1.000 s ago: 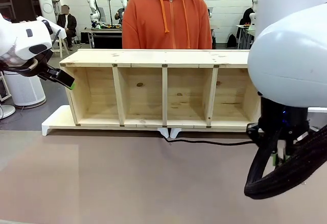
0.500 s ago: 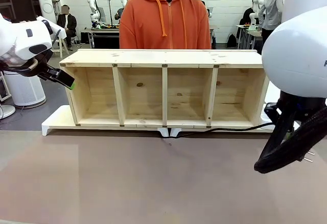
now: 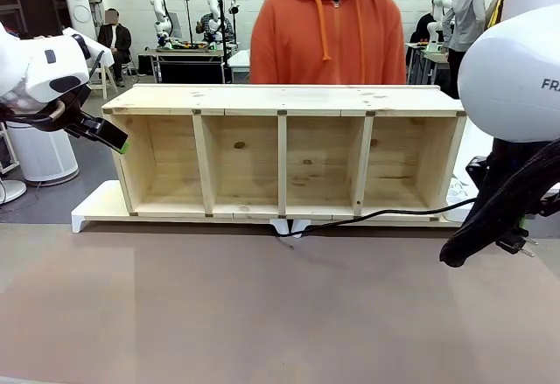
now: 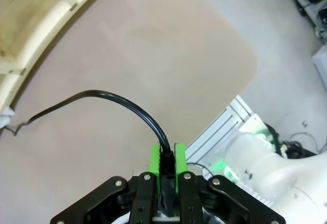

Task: Perform cable management.
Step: Pull the grasped Power Cable to the location of the Power Strip.

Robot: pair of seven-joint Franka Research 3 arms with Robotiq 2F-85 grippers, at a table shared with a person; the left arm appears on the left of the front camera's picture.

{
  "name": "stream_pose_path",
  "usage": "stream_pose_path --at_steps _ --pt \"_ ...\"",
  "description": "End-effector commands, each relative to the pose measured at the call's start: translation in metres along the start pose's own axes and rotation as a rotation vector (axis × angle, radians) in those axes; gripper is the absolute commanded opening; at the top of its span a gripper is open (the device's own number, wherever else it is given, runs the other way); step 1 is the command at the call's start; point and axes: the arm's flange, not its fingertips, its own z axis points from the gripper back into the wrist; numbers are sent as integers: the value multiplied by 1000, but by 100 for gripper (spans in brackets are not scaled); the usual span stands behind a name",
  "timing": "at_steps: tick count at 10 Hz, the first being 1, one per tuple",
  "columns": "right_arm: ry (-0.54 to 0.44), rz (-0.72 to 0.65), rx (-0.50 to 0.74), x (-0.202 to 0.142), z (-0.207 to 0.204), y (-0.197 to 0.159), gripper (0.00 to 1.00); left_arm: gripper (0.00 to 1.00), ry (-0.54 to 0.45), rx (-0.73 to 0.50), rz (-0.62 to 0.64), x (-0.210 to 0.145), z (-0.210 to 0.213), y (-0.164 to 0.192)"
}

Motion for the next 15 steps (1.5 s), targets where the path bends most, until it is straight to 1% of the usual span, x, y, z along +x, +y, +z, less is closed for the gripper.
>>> stream_pose_path --at_steps 1,5,6,7,8,10,12,13,15 --pt "2 20 4 2 1 -3 14 100 0 -5 2 0 0 1" --pt "6 8 7 -1 1 0 14 100 0 -5 2 0 0 1" --pt "-66 36 27 20 -3 -11 14 100 0 -5 2 0 0 1" --pt "-63 2 36 33 2 -24 14 100 0 -5 2 0 0 1" --pt "-49 73 38 47 10 -37 14 100 0 -5 2 0 0 1" --pt "63 290 52 75 15 -57 14 100 0 -5 2 0 0 1" --pt "181 544 60 100 15 -67 14 100 0 -5 2 0 0 1" --pt "178 552 41 114 14 -67 14 100 0 -5 2 0 0 1" --pt "146 507 18 151 7 -63 14 100 0 -5 2 0 0 1"
